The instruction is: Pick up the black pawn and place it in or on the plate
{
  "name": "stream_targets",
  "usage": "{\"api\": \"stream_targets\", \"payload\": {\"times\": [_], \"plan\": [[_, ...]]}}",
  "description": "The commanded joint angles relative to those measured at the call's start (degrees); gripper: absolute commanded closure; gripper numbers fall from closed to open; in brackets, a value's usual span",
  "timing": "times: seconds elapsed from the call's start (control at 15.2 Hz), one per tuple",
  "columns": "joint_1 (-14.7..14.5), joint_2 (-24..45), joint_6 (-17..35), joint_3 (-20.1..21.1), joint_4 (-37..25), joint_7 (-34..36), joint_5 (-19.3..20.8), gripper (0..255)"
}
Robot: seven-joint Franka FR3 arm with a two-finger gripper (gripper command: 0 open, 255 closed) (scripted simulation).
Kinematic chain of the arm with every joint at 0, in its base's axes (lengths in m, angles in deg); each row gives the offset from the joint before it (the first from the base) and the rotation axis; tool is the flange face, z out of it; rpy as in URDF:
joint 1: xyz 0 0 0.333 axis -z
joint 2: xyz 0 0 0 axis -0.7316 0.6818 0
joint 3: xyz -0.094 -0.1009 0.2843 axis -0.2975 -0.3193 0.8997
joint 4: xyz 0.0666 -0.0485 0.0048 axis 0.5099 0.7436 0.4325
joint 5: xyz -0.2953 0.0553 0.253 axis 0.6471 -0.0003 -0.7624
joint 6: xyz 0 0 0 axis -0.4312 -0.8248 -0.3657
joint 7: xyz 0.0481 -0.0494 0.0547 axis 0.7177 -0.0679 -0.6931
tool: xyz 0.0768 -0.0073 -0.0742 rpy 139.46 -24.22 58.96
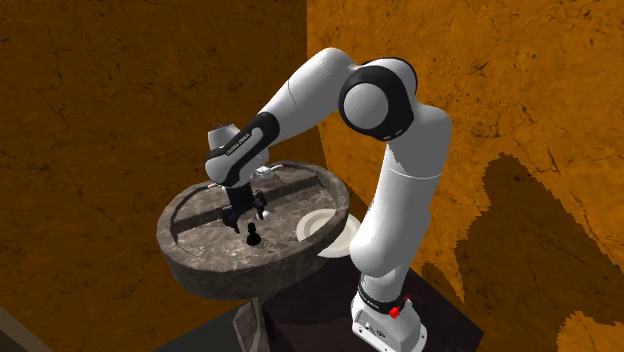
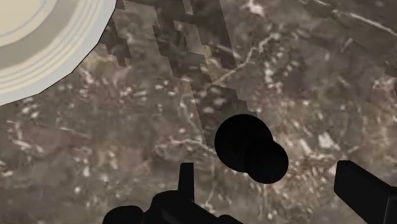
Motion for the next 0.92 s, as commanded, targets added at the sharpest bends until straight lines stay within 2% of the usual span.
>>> {"api": "stream_targets", "payload": {"times": [0.0,0.2,0.73,0.79,0.86], "plan": [[-0.02,0.82,1.56,0.04,0.79,0.18,0.22,0],[-0.07,1.85,3.67,0.10,1.90,0.42,0.50,0],[-0.07,1.85,3.66,0.10,1.90,0.41,0.50,0],[-0.07,1.85,3.66,0.10,1.90,0.41,0.50,255],[-0.07,1.85,3.66,0.10,1.90,0.41,0.50,255]]}}
